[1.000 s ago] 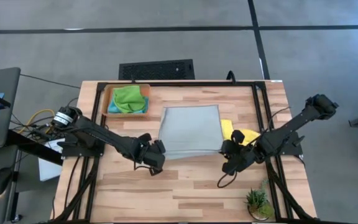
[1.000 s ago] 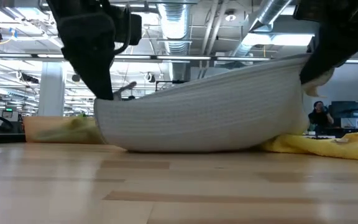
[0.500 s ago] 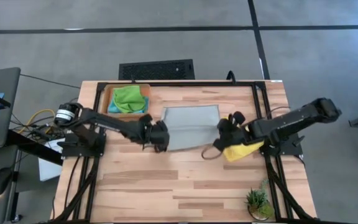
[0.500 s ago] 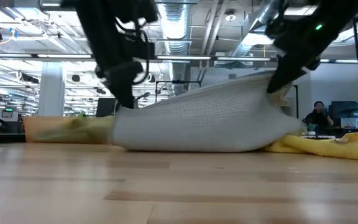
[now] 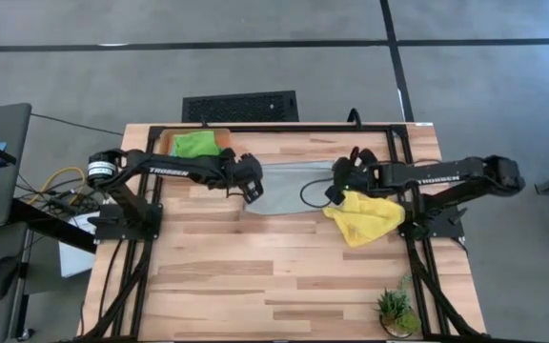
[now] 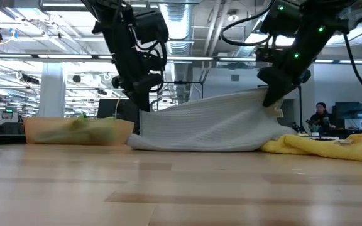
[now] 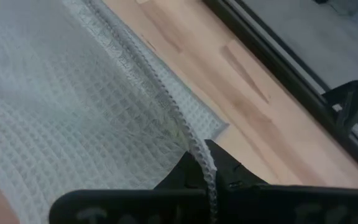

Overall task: Fold microfiber towels
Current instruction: Fold the gray microfiber cloth

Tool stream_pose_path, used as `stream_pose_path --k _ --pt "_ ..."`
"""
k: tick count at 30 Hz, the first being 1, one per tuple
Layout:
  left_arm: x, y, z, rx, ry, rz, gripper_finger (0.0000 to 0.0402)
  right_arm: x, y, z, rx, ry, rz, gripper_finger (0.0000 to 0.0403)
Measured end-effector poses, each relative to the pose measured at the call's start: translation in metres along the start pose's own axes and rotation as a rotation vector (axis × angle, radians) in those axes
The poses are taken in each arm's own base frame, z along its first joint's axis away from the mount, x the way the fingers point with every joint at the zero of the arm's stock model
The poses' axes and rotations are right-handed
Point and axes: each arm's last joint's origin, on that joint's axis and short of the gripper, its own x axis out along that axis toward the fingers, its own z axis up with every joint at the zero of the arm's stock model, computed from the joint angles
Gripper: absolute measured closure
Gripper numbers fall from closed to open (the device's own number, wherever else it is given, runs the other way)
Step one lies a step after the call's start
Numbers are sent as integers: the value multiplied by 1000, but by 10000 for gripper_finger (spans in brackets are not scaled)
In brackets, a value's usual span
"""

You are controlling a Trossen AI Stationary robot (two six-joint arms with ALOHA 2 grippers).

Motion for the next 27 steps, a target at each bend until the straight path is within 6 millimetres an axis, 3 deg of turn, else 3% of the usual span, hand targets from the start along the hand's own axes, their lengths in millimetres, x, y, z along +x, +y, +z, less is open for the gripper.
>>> stream_pose_path --k 6,15,20,27 --pt "3 8 3 -31 0 10 401 5 -7 4 -6 10 30 390" --pt "4 9 2 10 -7 53 397 7 -8 3 -3 33 67 345" --pt "4 11 3 20 -27 112 362 7 -7 3 -1 31 71 320" --pt "4 11 3 59 -28 112 290 7 -7 3 0 29 70 256"
